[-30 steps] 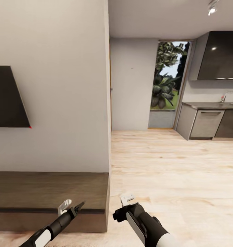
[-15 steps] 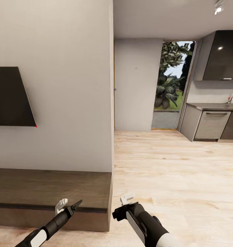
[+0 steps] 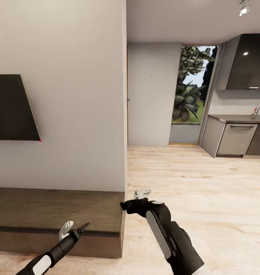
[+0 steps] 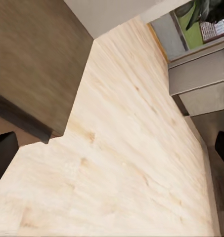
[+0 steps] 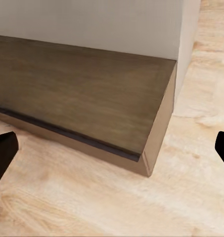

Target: Place each of the two pumpkins and all three candles from the living room inside a cabinet in the living room (use any cabinet), then make sure every cabinet is closed, and position the cauldron so it is next to a table in the living room.

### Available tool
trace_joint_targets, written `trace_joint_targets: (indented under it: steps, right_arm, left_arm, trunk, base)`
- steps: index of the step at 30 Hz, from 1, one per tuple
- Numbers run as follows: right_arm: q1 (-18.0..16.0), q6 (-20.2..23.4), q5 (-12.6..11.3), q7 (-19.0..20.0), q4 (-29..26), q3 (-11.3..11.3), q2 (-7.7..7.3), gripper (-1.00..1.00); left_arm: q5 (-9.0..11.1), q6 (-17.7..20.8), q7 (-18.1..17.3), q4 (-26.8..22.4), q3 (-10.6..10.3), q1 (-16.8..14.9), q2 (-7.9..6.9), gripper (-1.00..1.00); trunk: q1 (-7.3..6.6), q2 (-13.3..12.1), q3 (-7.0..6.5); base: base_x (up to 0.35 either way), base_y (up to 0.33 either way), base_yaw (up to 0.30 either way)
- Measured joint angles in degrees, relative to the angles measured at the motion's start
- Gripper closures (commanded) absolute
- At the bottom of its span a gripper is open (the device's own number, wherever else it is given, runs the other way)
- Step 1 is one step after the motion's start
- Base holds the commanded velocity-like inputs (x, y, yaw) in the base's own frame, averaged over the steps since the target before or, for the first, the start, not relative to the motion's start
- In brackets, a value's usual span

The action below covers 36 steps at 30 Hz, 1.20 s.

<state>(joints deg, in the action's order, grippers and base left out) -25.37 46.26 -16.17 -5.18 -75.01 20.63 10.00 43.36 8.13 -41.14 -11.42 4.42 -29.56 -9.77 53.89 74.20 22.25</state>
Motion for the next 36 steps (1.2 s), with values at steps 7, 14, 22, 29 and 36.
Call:
trace_joint_targets:
  steps: [7,14,22,29,36]
  right_arm:
    - [0.75,7.81,-1.23,-0.13,-10.76,-2.91,0.0,-1.0]
    - [3.93,5.8,-1.35,0.02,-3.31,-2.91,0.0,-1.0]
    - [3.9,-5.05,-6.44,6.7,23.52,-3.27,0.0,-1.0]
    - [2.44,-12.31,-7.92,11.52,33.28,-3.49,-0.15,-1.0]
    - [2.23,-18.67,-7.62,14.17,36.7,-2.78,-0.01,-1.0]
  left_arm:
    - [2.47,0.02,5.61,-0.07,-0.17,-0.02,0.26,-1.0]
    - [2.59,-0.65,5.66,-1.03,-0.35,-0.02,0.36,-1.0]
    - [2.05,-0.64,-4.23,-8.46,-0.39,0.38,-0.12,-1.0]
    - [1.78,6.51,4.62,-26.44,-0.42,2.35,-0.15,-1.0]
    - [1.58,11.09,32.93,-48.43,-2.35,3.31,0.2,-1.0]
  trunk:
    - [0.0,0.0,0.0]
    - [0.0,-0.01,0.01]
    - [0.0,0.0,0.0]
    - [0.0,0.0,0.0]
    - [0.0,0.0,0.0]
  base:
    - [0.0,0.0,0.0]
    - [0.0,0.0,0.0]
    - [0.0,0.0,0.0]
    - [0.0,0.0,0.0]
    - [0.0,0.0,0.0]
